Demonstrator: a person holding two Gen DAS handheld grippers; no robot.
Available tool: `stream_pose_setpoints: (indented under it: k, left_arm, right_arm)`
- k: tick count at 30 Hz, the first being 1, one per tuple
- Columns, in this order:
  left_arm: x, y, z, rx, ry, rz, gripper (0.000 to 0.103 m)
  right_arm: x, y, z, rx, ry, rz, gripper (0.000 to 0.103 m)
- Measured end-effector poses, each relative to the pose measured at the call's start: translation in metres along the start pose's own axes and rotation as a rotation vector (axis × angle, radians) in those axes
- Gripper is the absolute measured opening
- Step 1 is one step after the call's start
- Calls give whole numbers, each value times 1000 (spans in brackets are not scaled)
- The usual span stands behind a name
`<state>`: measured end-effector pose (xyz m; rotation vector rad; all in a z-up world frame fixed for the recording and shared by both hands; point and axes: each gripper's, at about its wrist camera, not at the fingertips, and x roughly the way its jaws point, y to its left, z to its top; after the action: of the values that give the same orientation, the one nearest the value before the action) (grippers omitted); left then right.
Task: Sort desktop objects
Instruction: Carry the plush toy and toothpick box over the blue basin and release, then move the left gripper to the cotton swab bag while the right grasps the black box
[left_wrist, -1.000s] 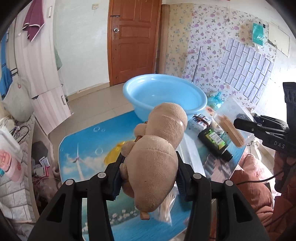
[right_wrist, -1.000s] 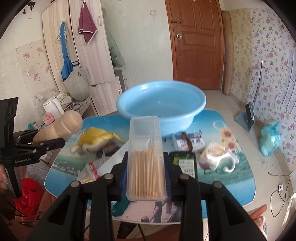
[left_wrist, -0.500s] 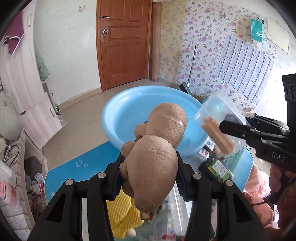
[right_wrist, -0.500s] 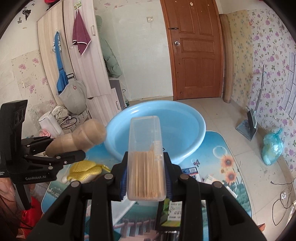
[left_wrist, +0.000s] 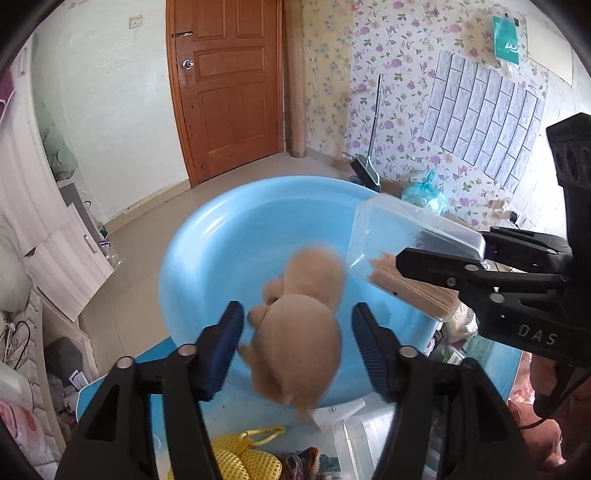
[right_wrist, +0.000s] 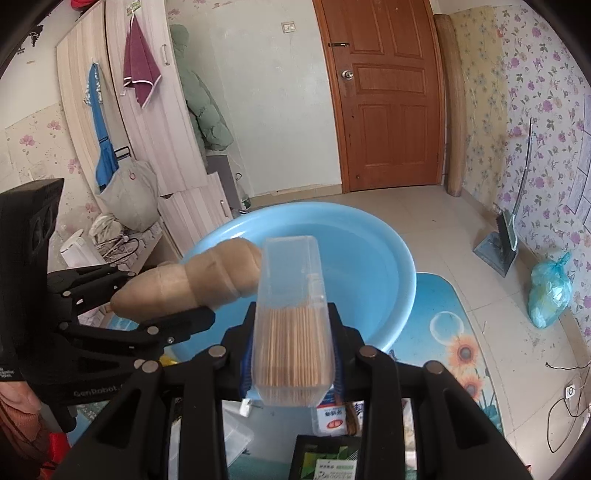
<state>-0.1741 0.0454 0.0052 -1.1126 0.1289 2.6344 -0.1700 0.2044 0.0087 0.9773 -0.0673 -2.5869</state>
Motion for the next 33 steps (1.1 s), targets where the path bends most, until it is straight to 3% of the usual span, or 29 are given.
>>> stream_pose_setpoints:
  k: [12,23,33]
  left_arm:
    - [-13,7,-18,-23,4,12,70]
    - [-37,13,-56,-77,26,36,73]
    - [-64,9,-95,-119,28,51,74]
  right_arm:
    - [20,-2,-4,24,55,13,33]
    - [-6,4,-19,34,42,-14,35]
    - [-40,4,-54,56,57,-46,35]
